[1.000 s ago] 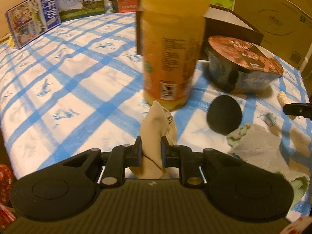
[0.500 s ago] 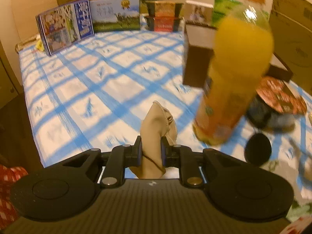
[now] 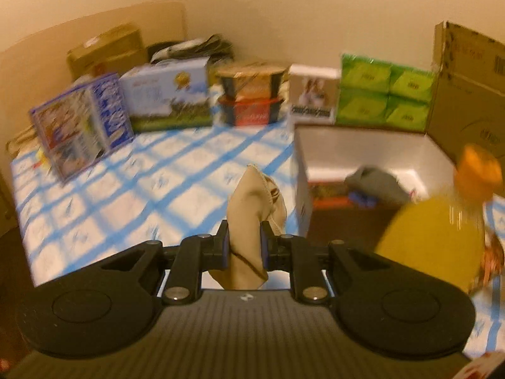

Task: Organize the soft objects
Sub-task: 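Carry the beige sock and hair tie over the box and open both tools, then withdraw both open tools from the box back to the bed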

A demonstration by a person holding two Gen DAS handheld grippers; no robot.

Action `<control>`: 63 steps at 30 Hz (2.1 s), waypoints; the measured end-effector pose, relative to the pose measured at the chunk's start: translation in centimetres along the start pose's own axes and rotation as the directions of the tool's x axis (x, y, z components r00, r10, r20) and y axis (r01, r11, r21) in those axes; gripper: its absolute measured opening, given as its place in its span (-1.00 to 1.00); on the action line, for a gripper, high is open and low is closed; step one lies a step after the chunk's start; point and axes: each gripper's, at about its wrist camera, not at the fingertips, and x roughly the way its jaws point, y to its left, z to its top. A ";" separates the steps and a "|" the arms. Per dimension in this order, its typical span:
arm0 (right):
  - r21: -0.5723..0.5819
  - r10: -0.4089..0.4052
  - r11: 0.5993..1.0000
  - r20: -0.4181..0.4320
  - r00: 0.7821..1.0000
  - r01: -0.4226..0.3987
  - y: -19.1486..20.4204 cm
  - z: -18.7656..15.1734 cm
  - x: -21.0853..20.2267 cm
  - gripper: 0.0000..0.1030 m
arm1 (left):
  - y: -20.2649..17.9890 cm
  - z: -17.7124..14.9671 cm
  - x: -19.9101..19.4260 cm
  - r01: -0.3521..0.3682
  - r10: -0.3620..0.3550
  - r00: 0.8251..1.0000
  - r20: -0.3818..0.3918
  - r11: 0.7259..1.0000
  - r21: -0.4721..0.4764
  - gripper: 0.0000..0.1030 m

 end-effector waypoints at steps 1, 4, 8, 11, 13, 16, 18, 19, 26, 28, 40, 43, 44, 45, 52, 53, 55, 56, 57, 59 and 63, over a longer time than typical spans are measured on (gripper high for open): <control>-0.007 0.002 1.000 0.004 1.000 -0.002 -0.3 0.8 0.5 -0.58 | -0.4 1.0 0.6 0.008 -0.008 1.000 0.009 1.000 0.015 -0.68; -0.023 0.004 1.000 -0.001 1.000 -0.004 -0.9 3.0 2.3 -0.58 | -1.5 3.7 2.8 0.054 -0.055 0.998 0.022 0.997 0.050 -0.67; -0.035 0.007 0.999 -0.016 1.000 -0.007 -1.7 5.2 5.0 -0.58 | -3.5 6.7 6.4 0.126 -0.127 0.992 0.011 0.989 0.073 -0.67; -0.035 0.016 0.999 -0.034 0.999 -0.017 -2.2 6.7 7.3 -0.58 | -5.0 8.1 9.2 0.157 -0.157 0.988 -0.011 0.983 0.096 -0.67; -0.035 0.023 0.999 -0.052 0.998 -0.025 -2.7 7.7 9.1 -0.58 | -6.0 8.8 11.4 0.169 -0.166 0.985 -0.035 0.978 0.123 -0.67; -0.026 0.032 0.999 -0.072 0.997 -0.034 -3.4 8.8 11.4 -0.58 | -7.2 9.3 14.5 0.168 -0.156 0.985 -0.077 0.970 0.175 -0.67; -0.023 0.030 0.999 -0.081 0.996 -0.032 -3.9 9.3 12.8 -0.58 | -7.8 9.4 16.1 0.166 -0.149 0.984 -0.092 0.965 0.204 -0.66; -0.025 0.033 0.999 -0.089 0.995 -0.036 -4.1 9.6 13.5 -0.58 | -8.0 9.5 16.8 0.174 -0.155 0.983 -0.099 0.961 0.214 -0.66; -0.044 0.022 0.999 -0.100 0.995 -0.027 -5.4 10.9 17.3 -0.58 | -9.3 10.4 20.2 0.205 -0.179 0.976 -0.126 0.950 0.237 -0.58; -0.037 0.022 0.999 -0.095 0.995 -0.025 -5.8 11.2 17.9 -0.58 | -9.8 10.6 20.6 0.206 -0.184 0.977 -0.111 0.948 0.244 -0.37; -0.015 0.013 1.000 -0.074 0.997 -0.014 -6.4 11.8 19.0 -0.06 | -10.2 11.2 21.0 0.198 -0.175 0.978 -0.117 0.950 0.240 -0.07; -0.004 0.012 1.000 -0.043 0.999 -0.012 -6.2 12.0 18.6 0.04 | -9.9 11.1 20.7 0.195 -0.170 0.978 -0.119 0.951 0.239 -0.06; -0.003 0.010 1.000 -0.044 0.999 -0.010 -6.1 12.2 18.5 0.04 | -9.9 11.1 20.6 0.191 -0.167 0.979 -0.119 0.952 0.239 -0.06; -0.003 0.005 1.000 -0.043 0.999 -0.005 -6.1 12.3 18.4 0.04 | -9.8 11.0 20.5 0.189 -0.165 0.979 -0.119 0.952 0.240 -0.06; -0.003 0.011 1.000 -0.044 0.999 -0.011 -5.7 12.2 17.3 0.05 | -9.3 10.7 19.4 0.179 -0.154 0.980 -0.123 0.956 0.232 -0.06; -0.003 0.013 1.000 -0.045 0.999 -0.013 -5.6 12.2 17.1 0.05 | -9.2 10.7 19.1 0.178 -0.152 0.981 -0.122 0.956 0.233 -0.06; -0.005 0.014 1.000 -0.048 0.999 -0.014 -5.4 12.1 16.6 0.06 | -9.1 10.8 18.5 0.172 -0.148 0.982 -0.117 0.958 0.232 -0.06; -0.008 0.014 1.000 -0.048 0.999 -0.015 -5.3 12.0 16.4 0.06 | -9.0 10.9 18.3 0.170 -0.146 0.983 -0.115 0.959 0.228 -0.06; -0.009 0.017 1.000 -0.045 0.999 -0.017 -5.2 12.0 16.1 0.06 | -9.0 10.9 17.9 0.169 -0.147 0.983 -0.113 0.960 0.223 -0.06; -0.005 0.023 1.000 -0.041 0.999 -0.023 -4.9 12.1 15.4 0.06 | -8.8 11.1 17.1 0.165 -0.144 0.984 -0.108 0.961 0.220 -0.06; -0.001 0.035 0.999 -0.031 0.999 -0.035 -4.2 12.3 13.9 0.06 | -8.4 11.5 15.2 0.151 -0.134 0.987 -0.091 0.965 0.214 -0.06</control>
